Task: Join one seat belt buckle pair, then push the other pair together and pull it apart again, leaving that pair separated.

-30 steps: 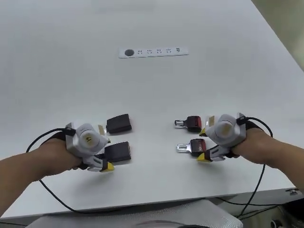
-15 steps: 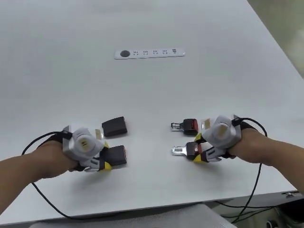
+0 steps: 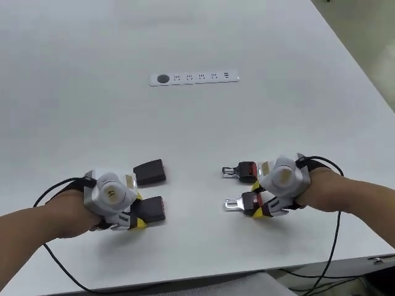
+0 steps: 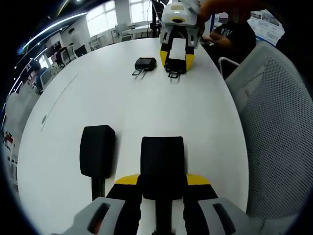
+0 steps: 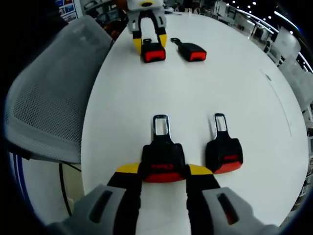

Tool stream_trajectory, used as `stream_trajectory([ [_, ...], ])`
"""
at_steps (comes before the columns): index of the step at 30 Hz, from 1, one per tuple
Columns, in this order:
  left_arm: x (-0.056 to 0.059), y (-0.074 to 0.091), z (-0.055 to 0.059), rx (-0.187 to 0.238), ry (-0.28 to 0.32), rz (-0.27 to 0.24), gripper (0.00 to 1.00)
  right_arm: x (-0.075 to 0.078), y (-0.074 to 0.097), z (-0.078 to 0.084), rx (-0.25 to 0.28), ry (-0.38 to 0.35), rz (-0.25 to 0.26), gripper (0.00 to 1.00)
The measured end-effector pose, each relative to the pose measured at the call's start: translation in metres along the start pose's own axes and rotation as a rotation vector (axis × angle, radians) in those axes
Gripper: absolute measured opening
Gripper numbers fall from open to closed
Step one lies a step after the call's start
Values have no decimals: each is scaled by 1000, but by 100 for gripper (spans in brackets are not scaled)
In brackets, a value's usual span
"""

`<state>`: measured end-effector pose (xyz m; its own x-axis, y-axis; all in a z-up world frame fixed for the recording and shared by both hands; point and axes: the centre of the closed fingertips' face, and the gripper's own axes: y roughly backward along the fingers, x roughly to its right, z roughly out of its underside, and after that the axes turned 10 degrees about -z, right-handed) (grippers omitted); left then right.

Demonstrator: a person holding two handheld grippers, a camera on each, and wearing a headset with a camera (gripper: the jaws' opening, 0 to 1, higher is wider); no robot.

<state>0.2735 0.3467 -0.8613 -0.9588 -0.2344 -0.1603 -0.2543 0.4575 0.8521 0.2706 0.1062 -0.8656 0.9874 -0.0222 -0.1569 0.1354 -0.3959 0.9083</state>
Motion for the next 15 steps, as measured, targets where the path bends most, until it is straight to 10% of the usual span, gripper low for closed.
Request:
stream_trajectory([
  [15,-1,0,1,-9,-26,23,33,4,-6,-20,9,-24,33,36],
])
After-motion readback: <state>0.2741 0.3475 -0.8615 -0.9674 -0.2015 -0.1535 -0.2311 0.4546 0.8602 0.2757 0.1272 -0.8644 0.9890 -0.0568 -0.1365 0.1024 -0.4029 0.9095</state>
